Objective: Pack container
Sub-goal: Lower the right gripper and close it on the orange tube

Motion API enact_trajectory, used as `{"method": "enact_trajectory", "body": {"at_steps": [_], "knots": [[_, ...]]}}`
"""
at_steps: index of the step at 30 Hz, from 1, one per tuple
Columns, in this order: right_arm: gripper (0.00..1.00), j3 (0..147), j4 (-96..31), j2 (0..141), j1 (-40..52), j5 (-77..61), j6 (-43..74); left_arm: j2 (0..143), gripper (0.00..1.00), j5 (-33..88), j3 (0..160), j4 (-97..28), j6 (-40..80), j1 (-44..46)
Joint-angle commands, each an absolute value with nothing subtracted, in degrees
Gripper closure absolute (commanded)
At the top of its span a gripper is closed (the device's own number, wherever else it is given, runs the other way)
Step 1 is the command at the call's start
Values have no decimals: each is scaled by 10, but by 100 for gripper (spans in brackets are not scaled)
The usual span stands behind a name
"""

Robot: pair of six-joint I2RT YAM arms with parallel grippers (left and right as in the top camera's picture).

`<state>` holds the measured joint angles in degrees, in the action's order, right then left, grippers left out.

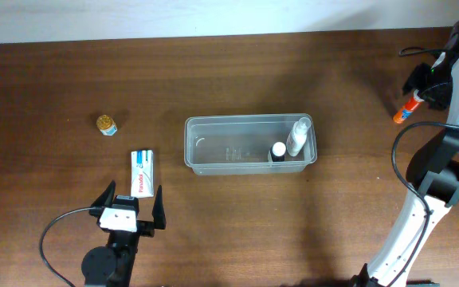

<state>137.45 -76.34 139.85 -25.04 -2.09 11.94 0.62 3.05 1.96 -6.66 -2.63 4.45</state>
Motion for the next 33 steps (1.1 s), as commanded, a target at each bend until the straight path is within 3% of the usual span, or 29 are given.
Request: {"method": "enact_trajectory", "body": {"at_steps": [1,7,22,33], "knots": [[43,1371,-762,1402,-248,-24,118,3,1,37,16,-66,-36,42],[57,1371,-765,1402,-248,-24,118,3,1,37,16,-66,-36,42],[58,1372,-788,1402,-248,-31,125,3,1,37,16,-66,-36,42],[70,1372,-792,1402,-248,-47,125,3,1,37,16,-66,-36,42]]}}
